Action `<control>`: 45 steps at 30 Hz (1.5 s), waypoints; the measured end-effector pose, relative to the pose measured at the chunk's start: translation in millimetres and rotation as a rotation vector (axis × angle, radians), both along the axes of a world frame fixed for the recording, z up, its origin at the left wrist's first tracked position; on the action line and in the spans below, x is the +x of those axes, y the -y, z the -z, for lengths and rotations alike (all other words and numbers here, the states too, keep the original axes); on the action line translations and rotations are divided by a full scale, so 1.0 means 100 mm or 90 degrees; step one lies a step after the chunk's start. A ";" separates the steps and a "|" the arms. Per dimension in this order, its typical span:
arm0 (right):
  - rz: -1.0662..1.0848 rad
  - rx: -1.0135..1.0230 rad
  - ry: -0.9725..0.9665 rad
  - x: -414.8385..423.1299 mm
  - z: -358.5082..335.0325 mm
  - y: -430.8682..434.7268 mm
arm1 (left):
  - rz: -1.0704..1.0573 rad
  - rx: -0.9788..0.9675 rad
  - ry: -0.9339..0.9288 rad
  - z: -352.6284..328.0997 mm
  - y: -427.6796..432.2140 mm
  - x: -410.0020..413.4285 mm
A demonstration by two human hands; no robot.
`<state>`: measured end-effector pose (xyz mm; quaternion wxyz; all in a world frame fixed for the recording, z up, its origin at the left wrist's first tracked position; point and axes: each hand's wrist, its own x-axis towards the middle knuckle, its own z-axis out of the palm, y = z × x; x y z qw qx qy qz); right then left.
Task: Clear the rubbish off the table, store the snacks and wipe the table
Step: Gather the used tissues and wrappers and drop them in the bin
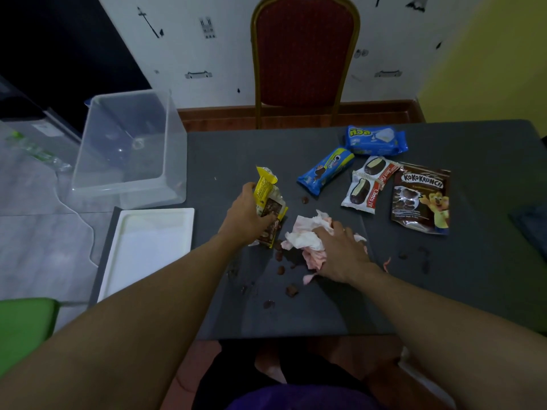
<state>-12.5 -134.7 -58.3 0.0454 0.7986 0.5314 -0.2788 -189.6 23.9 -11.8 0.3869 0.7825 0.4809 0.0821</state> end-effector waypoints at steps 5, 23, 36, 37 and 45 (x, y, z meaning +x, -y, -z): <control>0.067 0.080 -0.083 0.05 -0.03 -0.03 | -0.006 0.006 0.002 -0.05 -0.02 -0.01; 0.060 0.148 -0.016 0.34 -0.61 -0.46 | -0.032 0.058 0.024 -0.42 -0.15 -0.03; 0.031 0.146 -0.015 0.22 -0.53 -0.58 | -0.099 -0.053 -0.013 -0.20 -0.11 -0.30; 0.032 0.147 -0.015 0.22 -0.51 -0.57 | -0.103 -0.074 -0.012 -0.15 -0.09 -0.30; 0.035 0.118 -0.016 0.29 -0.35 -0.35 | -0.081 -0.151 -0.064 0.25 0.09 -0.26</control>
